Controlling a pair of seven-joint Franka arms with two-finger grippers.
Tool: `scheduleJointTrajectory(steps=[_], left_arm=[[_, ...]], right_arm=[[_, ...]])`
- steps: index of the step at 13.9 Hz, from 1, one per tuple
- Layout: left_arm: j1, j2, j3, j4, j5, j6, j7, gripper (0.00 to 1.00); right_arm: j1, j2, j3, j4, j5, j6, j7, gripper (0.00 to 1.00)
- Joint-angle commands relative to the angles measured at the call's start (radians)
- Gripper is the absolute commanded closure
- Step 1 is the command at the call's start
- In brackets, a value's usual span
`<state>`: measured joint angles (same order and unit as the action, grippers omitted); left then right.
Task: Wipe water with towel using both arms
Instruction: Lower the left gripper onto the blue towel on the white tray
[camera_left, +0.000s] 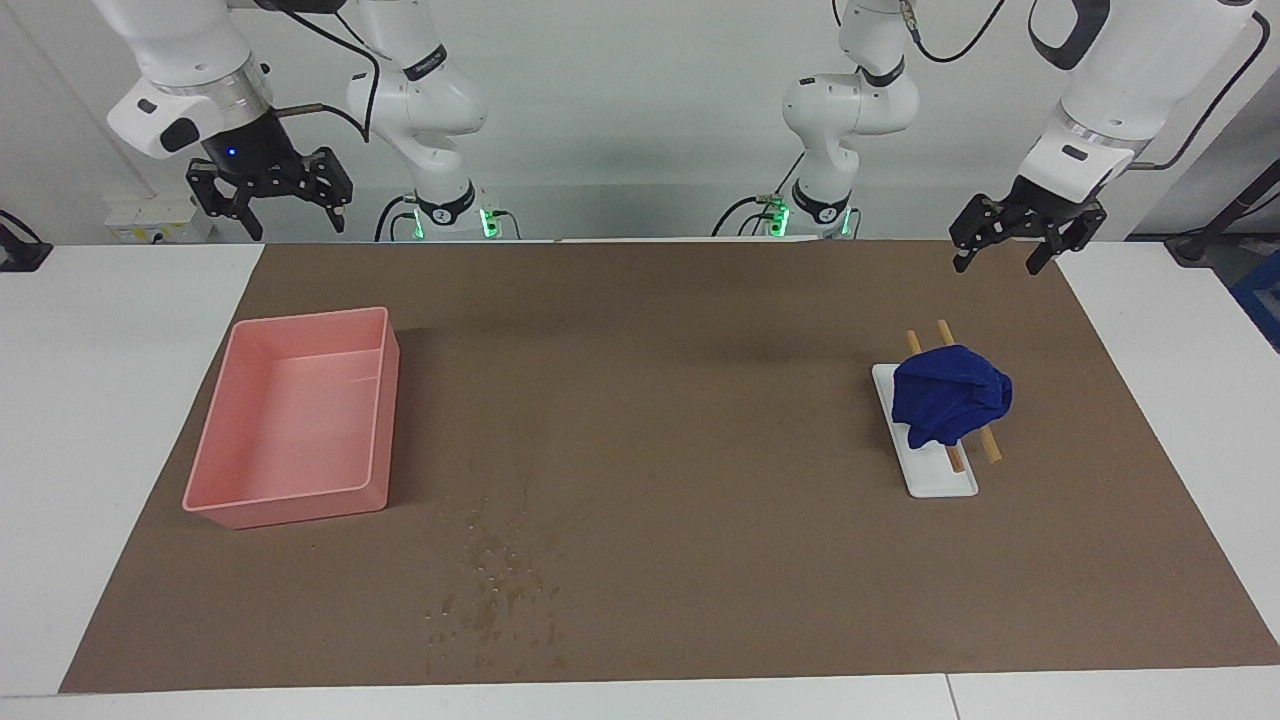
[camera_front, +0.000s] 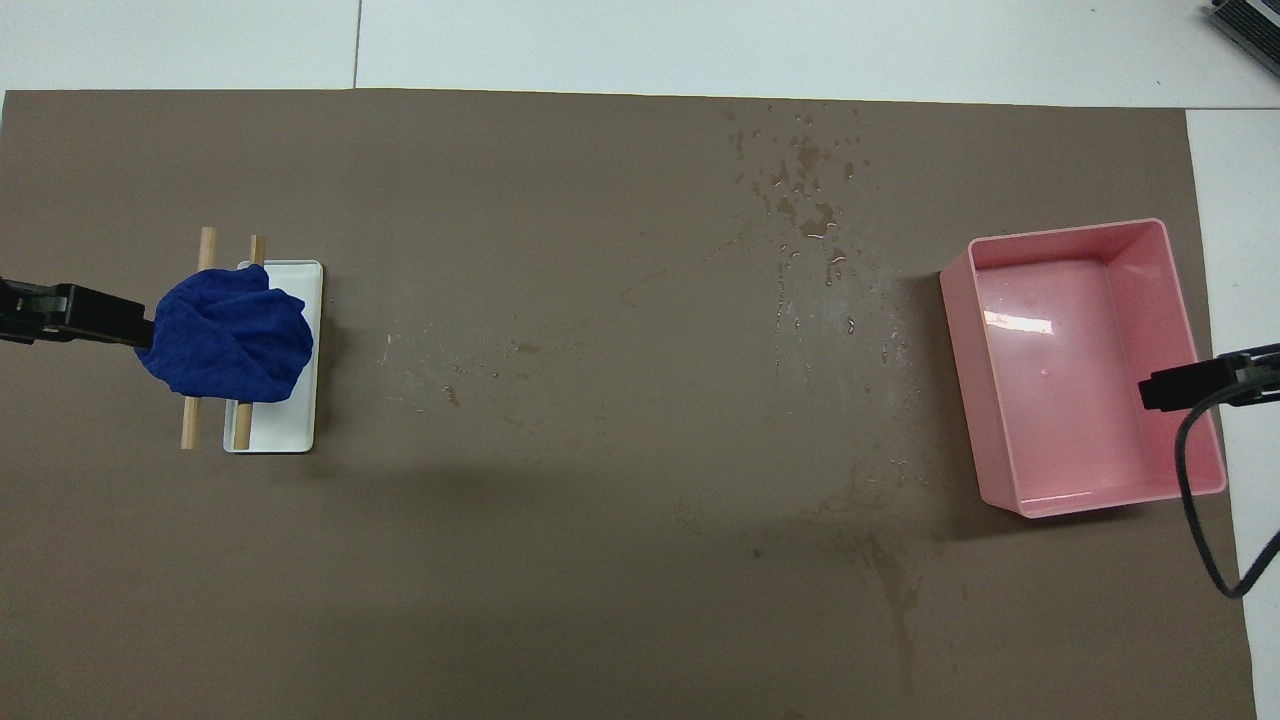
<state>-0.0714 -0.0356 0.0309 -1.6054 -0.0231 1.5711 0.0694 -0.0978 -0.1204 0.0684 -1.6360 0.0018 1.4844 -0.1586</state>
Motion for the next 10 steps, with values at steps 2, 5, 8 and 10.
scheduleJointTrajectory(steps=[2, 5, 8, 10], left_arm=[[0.001, -0.029, 0.0, -0.037, 0.015, 0.017, 0.017, 0.0], [0.004, -0.03, 0.003, -0.065, 0.015, 0.077, 0.013, 0.0], [0.033, -0.017, 0.004, -0.146, 0.063, 0.274, 0.006, 0.0], [0.083, 0.054, 0.003, -0.169, 0.081, 0.421, -0.043, 0.0]], right_arm=[[-0.01, -0.01, 0.002, -0.008, 0.024, 0.054, 0.014, 0.0], [-0.016, -0.011, 0.002, -0.008, 0.024, 0.053, 0.008, 0.0], [-0.016, -0.012, 0.001, -0.008, 0.024, 0.053, 0.016, 0.0], [-0.016, -0.013, 0.002, -0.01, 0.024, 0.036, 0.013, 0.0]])
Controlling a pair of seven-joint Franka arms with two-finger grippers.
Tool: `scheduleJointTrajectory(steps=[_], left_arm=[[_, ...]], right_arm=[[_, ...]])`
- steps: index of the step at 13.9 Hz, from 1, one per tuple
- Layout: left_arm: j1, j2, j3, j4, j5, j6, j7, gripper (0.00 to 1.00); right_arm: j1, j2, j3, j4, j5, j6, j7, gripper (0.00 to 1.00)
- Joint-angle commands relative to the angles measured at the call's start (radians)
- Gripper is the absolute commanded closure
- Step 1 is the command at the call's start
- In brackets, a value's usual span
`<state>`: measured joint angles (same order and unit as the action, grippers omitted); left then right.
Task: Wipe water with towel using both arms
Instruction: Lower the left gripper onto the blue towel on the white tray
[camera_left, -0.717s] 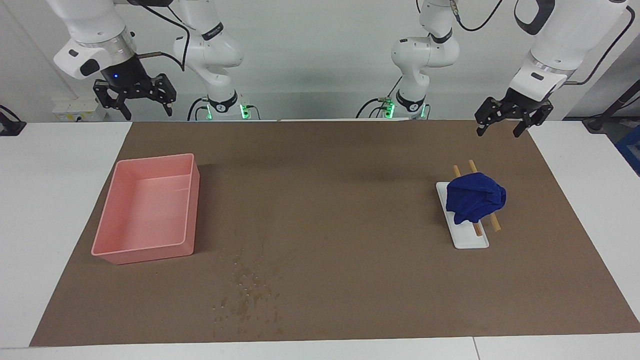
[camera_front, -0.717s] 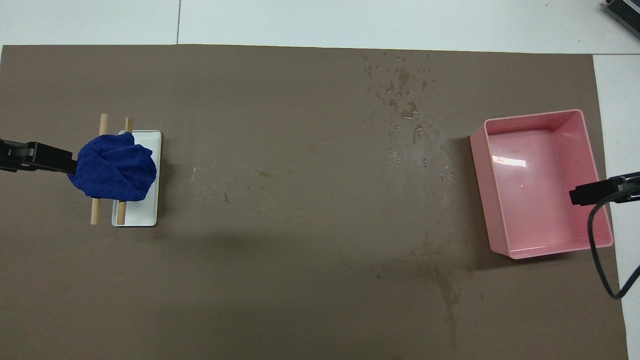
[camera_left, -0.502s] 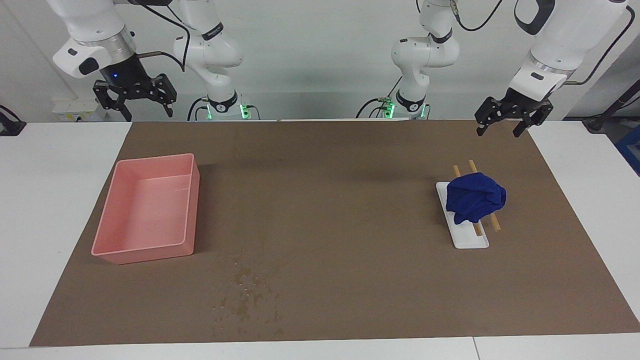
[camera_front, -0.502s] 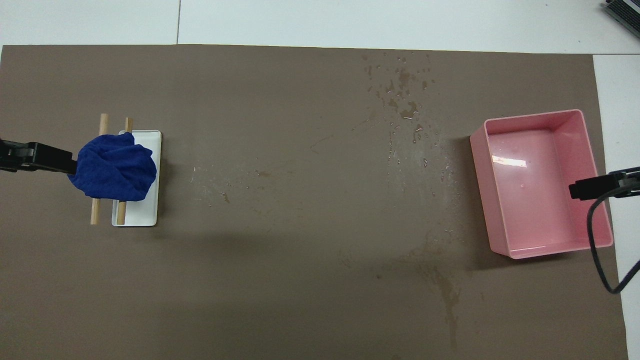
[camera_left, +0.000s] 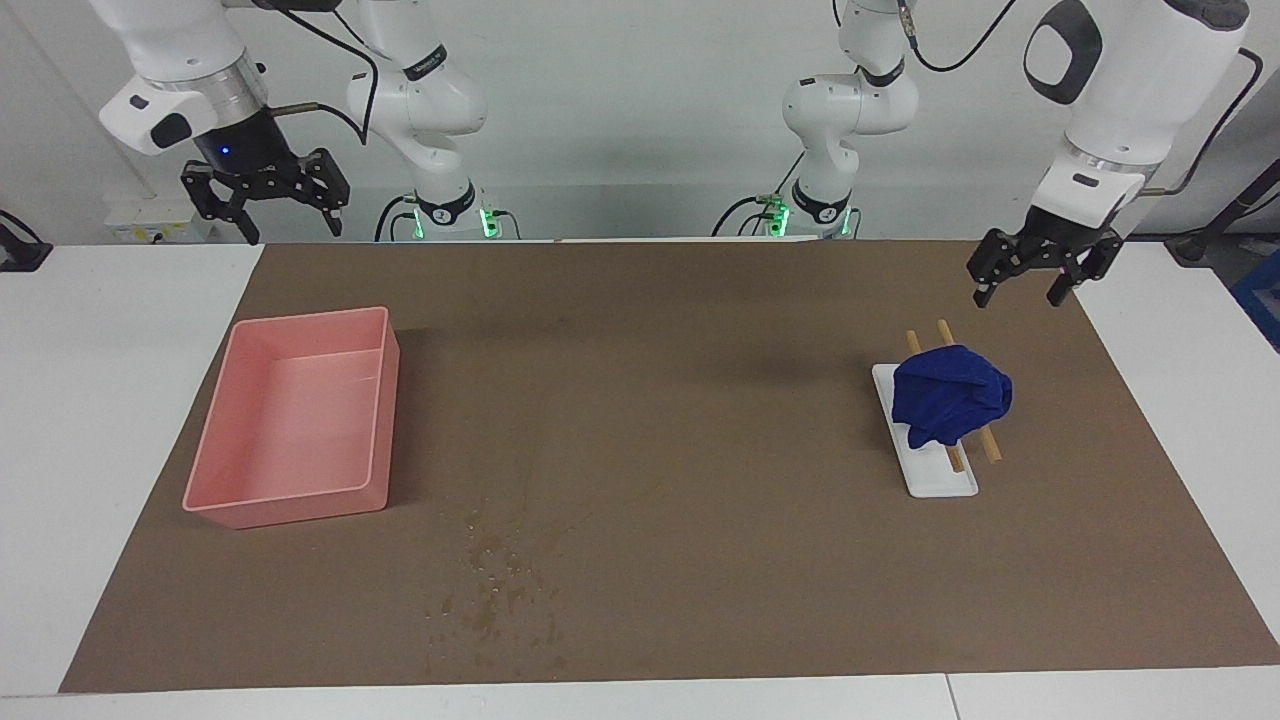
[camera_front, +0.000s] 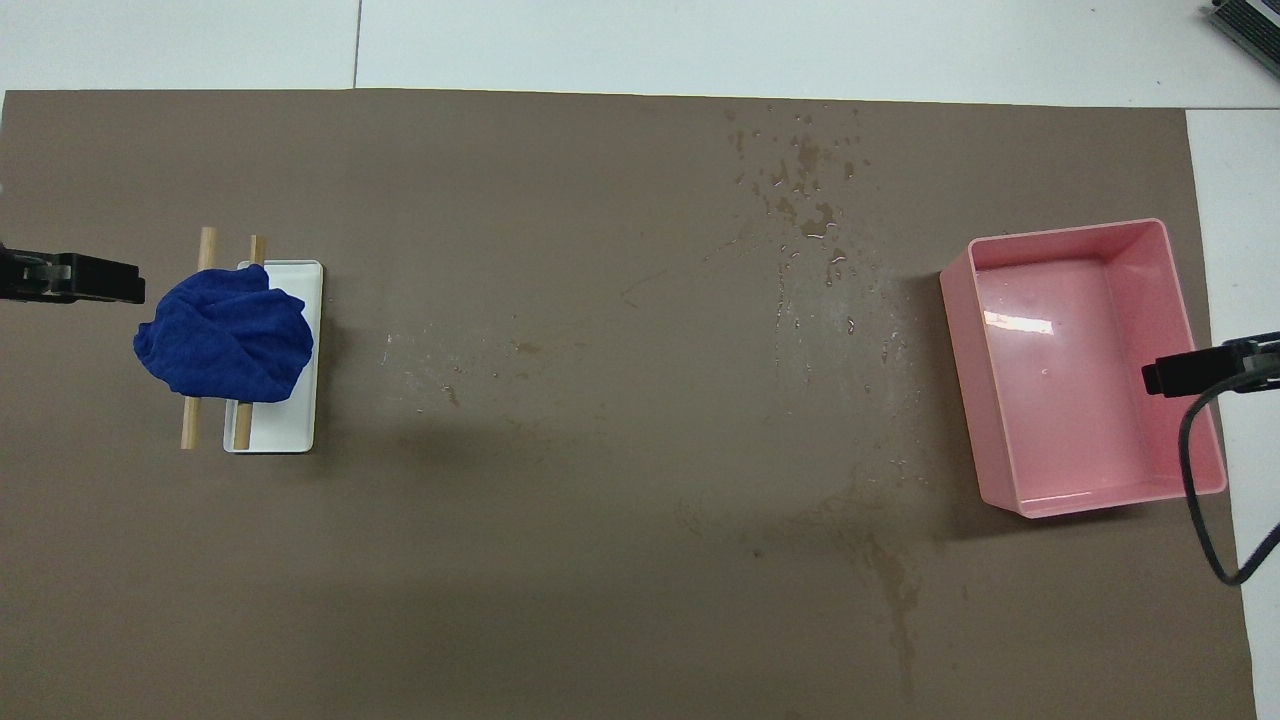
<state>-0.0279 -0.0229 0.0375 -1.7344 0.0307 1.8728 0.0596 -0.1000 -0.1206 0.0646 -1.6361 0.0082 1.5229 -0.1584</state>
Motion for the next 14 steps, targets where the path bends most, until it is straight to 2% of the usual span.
scheduleJointTrajectory(steps=[1, 2, 4, 6, 9, 11, 12, 14], left_arm=[[0.042, 0.072, -0.002, -0.056, 0.028, 0.156, -0.09, 0.0], [0.04, 0.081, -0.004, -0.089, 0.032, 0.201, -0.154, 0.0], [0.023, 0.054, -0.004, -0.221, 0.034, 0.308, -0.257, 0.0], [0.019, 0.05, -0.008, -0.293, 0.034, 0.396, -0.311, 0.0], [0.005, 0.041, -0.007, -0.35, 0.034, 0.41, -0.339, 0.0], [0.005, 0.041, -0.007, -0.355, 0.034, 0.41, -0.356, 0.14], [0.006, 0.034, -0.007, -0.369, 0.034, 0.41, -0.356, 0.25], [0.005, 0.034, -0.007, -0.361, 0.034, 0.398, -0.357, 0.8]], right_arm=[[-0.014, -0.013, 0.006, -0.011, 0.018, -0.003, 0.013, 0.0], [-0.012, -0.013, 0.004, -0.011, 0.018, -0.003, 0.013, 0.0], [-0.014, -0.013, 0.006, -0.011, 0.018, -0.003, 0.013, 0.0], [-0.012, -0.013, 0.004, -0.011, 0.018, -0.003, 0.013, 0.0], [-0.012, -0.013, 0.006, -0.011, 0.018, -0.003, 0.013, 0.0], [-0.012, -0.013, 0.006, -0.011, 0.018, -0.003, 0.013, 0.0], [-0.012, -0.013, 0.006, -0.011, 0.018, -0.003, 0.013, 0.0], [-0.012, -0.013, 0.006, -0.011, 0.018, -0.003, 0.013, 0.0]])
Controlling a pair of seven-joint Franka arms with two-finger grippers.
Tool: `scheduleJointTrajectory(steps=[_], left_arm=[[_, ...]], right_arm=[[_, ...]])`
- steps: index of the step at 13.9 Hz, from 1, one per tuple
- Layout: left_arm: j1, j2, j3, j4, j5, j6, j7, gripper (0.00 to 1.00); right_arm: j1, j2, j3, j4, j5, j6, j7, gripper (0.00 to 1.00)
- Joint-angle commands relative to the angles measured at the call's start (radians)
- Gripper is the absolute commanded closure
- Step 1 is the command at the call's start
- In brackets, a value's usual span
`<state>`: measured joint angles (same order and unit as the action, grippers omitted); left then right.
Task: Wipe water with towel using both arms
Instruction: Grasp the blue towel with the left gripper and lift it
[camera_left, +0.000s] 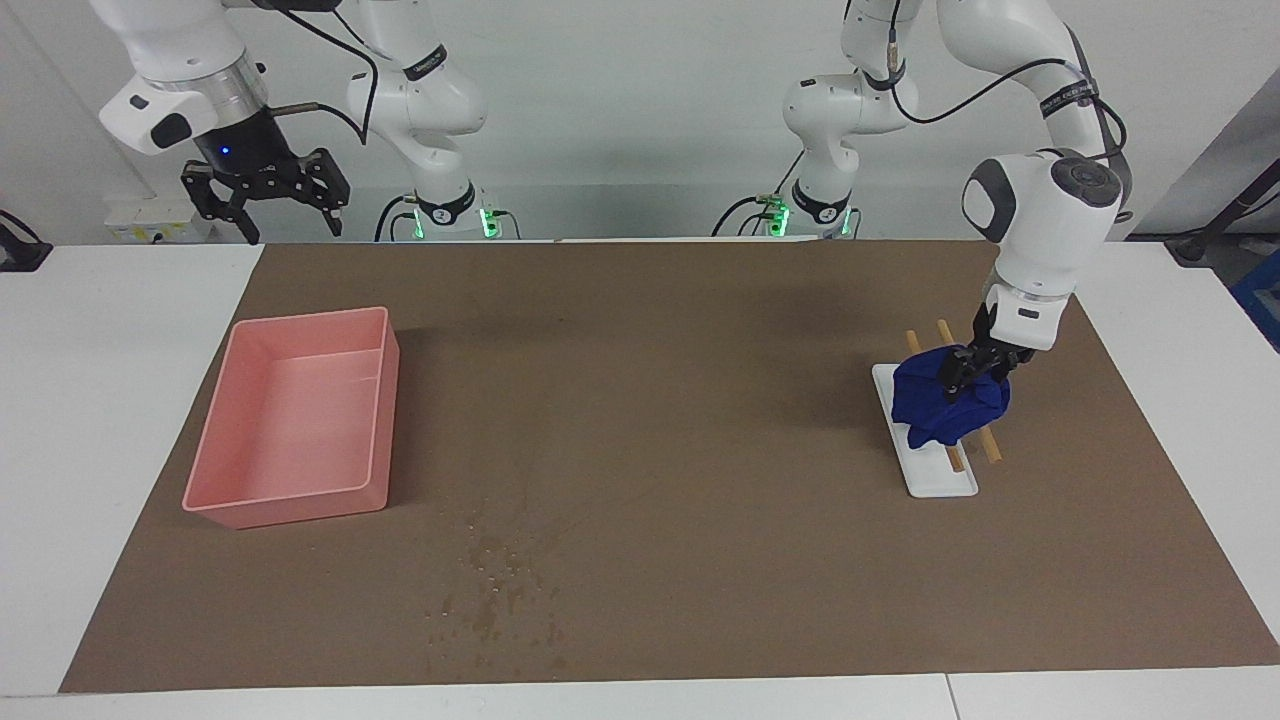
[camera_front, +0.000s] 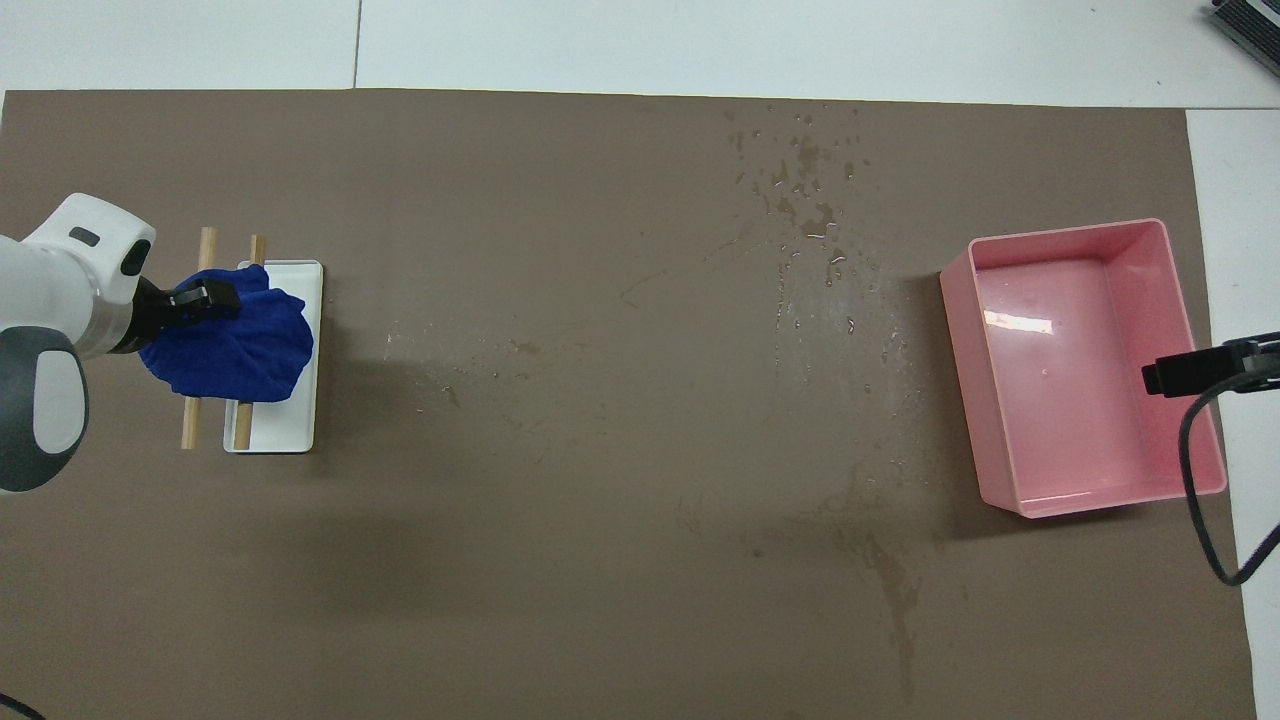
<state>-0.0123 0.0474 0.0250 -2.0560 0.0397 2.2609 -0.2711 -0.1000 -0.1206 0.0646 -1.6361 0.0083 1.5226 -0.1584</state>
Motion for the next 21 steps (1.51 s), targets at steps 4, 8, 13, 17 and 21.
scheduleJointTrajectory(steps=[4, 8, 13, 17, 21], left_arm=[[-0.008, -0.035, 0.006, -0.032, 0.025, 0.003, -0.017, 1.0], [0.002, -0.012, 0.004, 0.091, 0.019, -0.116, -0.011, 1.0], [0.02, -0.044, 0.012, 0.2, -0.318, -0.25, -0.133, 1.0], [-0.004, -0.107, -0.005, 0.194, -0.498, -0.256, -0.435, 1.0], [-0.115, -0.135, -0.034, 0.194, -0.564, -0.281, -0.707, 1.0]], right_arm=[[-0.012, -0.013, 0.006, -0.011, 0.018, -0.002, 0.013, 0.0], [-0.012, -0.013, 0.004, -0.011, 0.018, -0.002, 0.013, 0.0], [-0.012, -0.013, 0.004, -0.011, 0.018, -0.009, 0.013, 0.0], [-0.014, -0.013, 0.0, -0.011, 0.018, -0.009, 0.013, 0.0], [-0.006, -0.014, 0.001, -0.011, 0.016, -0.032, 0.01, 0.0]])
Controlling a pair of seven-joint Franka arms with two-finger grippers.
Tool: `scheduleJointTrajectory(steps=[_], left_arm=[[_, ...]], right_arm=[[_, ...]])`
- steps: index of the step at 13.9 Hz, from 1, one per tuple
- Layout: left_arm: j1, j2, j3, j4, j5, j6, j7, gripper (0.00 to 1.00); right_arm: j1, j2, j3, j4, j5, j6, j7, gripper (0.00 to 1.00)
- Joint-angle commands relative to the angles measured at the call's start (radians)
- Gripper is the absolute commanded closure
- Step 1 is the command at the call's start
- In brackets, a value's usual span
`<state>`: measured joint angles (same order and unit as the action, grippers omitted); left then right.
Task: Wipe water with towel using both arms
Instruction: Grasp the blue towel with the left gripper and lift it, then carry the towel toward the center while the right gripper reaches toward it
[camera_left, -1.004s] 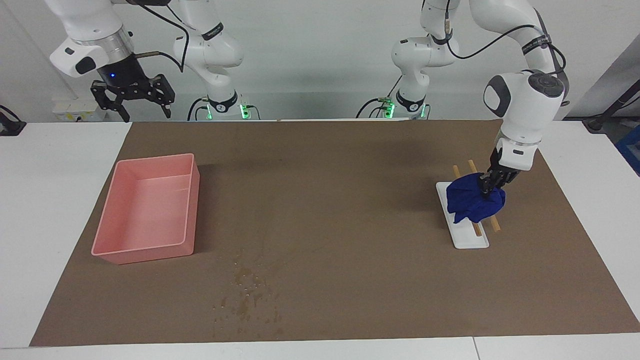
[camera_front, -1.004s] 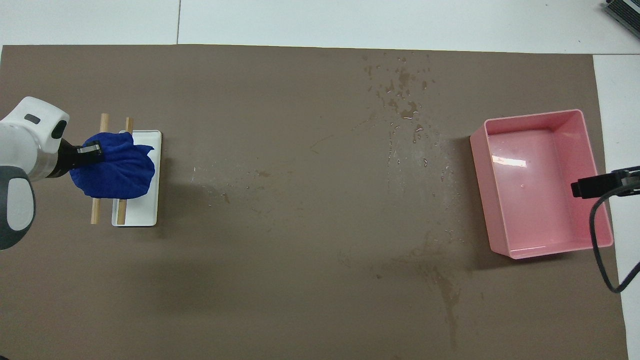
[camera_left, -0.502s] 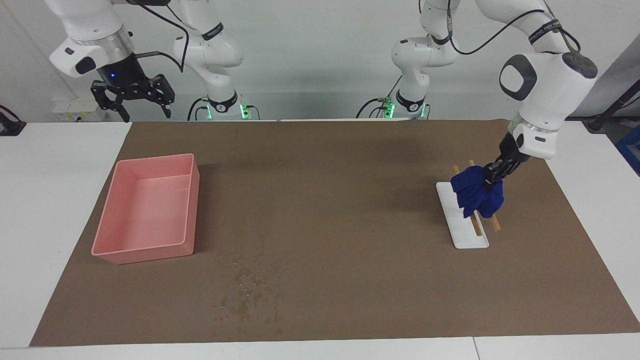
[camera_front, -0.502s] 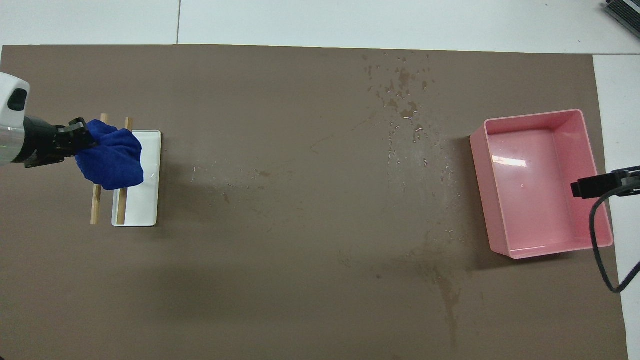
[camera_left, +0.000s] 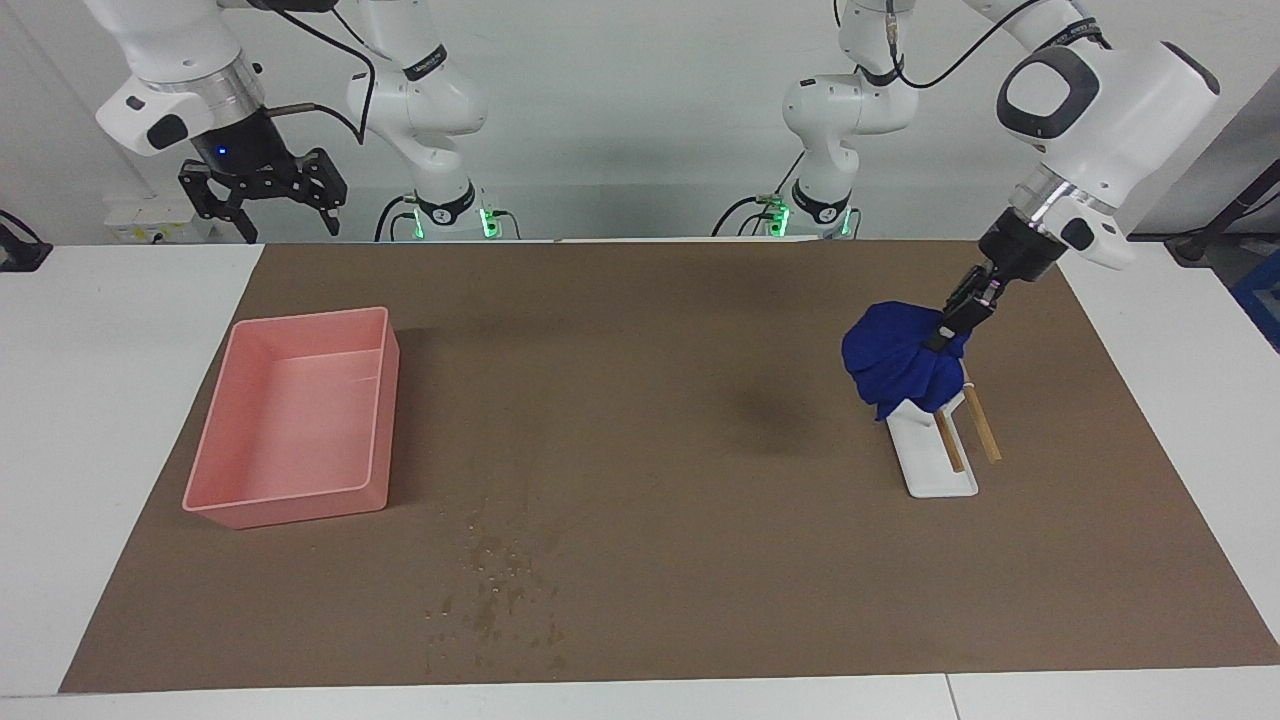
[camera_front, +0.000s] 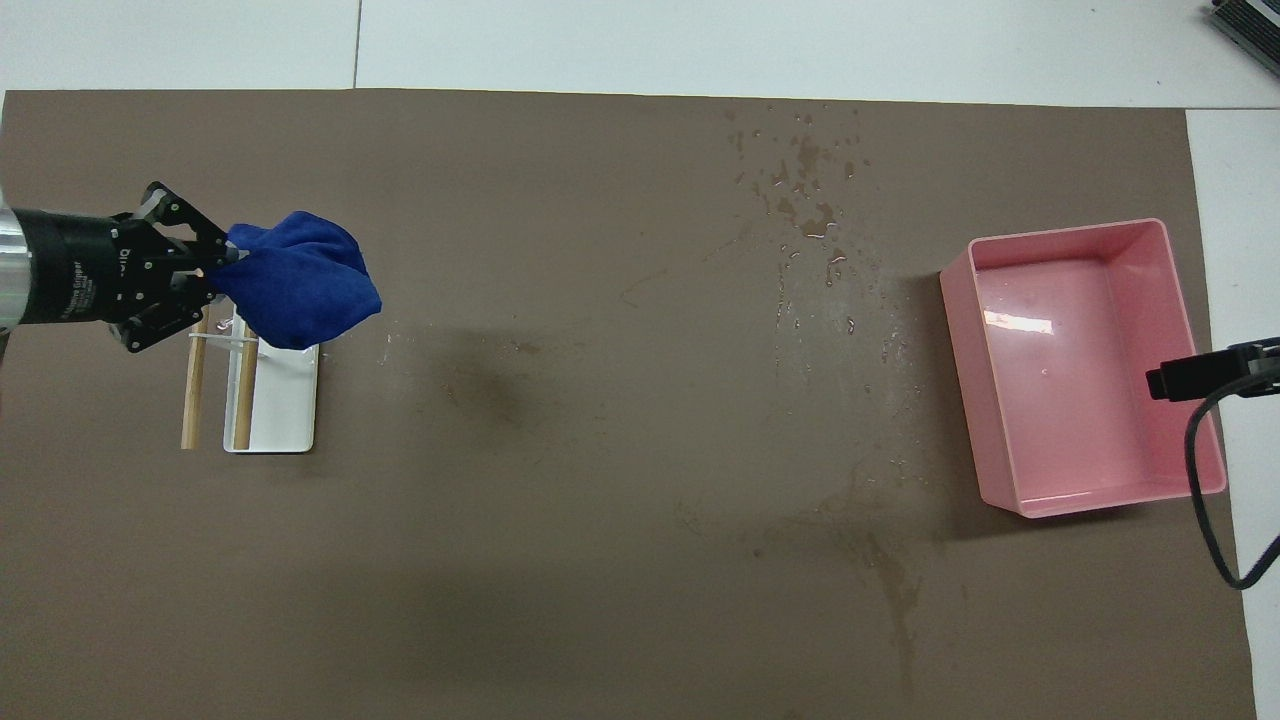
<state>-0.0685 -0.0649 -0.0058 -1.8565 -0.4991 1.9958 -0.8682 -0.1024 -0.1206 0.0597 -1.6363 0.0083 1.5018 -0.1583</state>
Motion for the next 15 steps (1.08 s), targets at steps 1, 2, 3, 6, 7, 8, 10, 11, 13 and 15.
scheduleJointTrajectory(steps=[1, 2, 3, 6, 7, 8, 10, 11, 13, 15], left_arm=[[-0.095, -0.023, -0.011, -0.007, -0.025, -0.008, -0.158, 1.0], [-0.141, -0.023, -0.016, -0.007, -0.027, 0.001, -0.219, 1.0], [-0.186, -0.023, -0.016, -0.009, -0.029, 0.018, -0.27, 1.0], [-0.31, -0.023, -0.016, -0.026, -0.029, 0.125, -0.437, 1.0], [-0.342, -0.021, -0.016, -0.033, -0.029, 0.162, -0.481, 1.0], [-0.368, -0.023, -0.016, -0.049, -0.029, 0.194, -0.503, 1.0], [-0.384, -0.035, -0.016, -0.076, -0.029, 0.225, -0.511, 1.0], [-0.384, -0.035, -0.016, -0.078, -0.027, 0.224, -0.512, 1.0], [-0.384, -0.035, -0.016, -0.078, -0.029, 0.225, -0.514, 1.0], [-0.386, -0.035, -0.016, -0.079, -0.029, 0.238, -0.522, 1.0]], right_arm=[[0.0, -0.016, 0.012, -0.01, 0.015, -0.011, 0.007, 0.0], [0.001, -0.016, 0.014, -0.01, 0.016, -0.011, 0.01, 0.0], [0.001, -0.016, 0.014, -0.01, 0.016, -0.008, 0.01, 0.0], [0.0, -0.016, 0.014, -0.011, 0.016, -0.002, 0.013, 0.0], [0.0, -0.016, 0.014, -0.016, 0.013, 0.03, 0.013, 0.0], [-0.002, -0.013, 0.012, -0.02, 0.019, 0.094, 0.005, 0.0], [0.001, -0.01, 0.012, -0.023, 0.1, 0.138, 0.076, 0.0], [0.001, -0.005, 0.012, -0.033, 0.166, 0.155, 0.199, 0.0], [0.029, -0.005, 0.014, -0.069, 0.292, 0.207, 0.456, 0.0], [0.094, -0.001, 0.012, -0.114, 0.392, 0.297, 0.706, 0.0]])
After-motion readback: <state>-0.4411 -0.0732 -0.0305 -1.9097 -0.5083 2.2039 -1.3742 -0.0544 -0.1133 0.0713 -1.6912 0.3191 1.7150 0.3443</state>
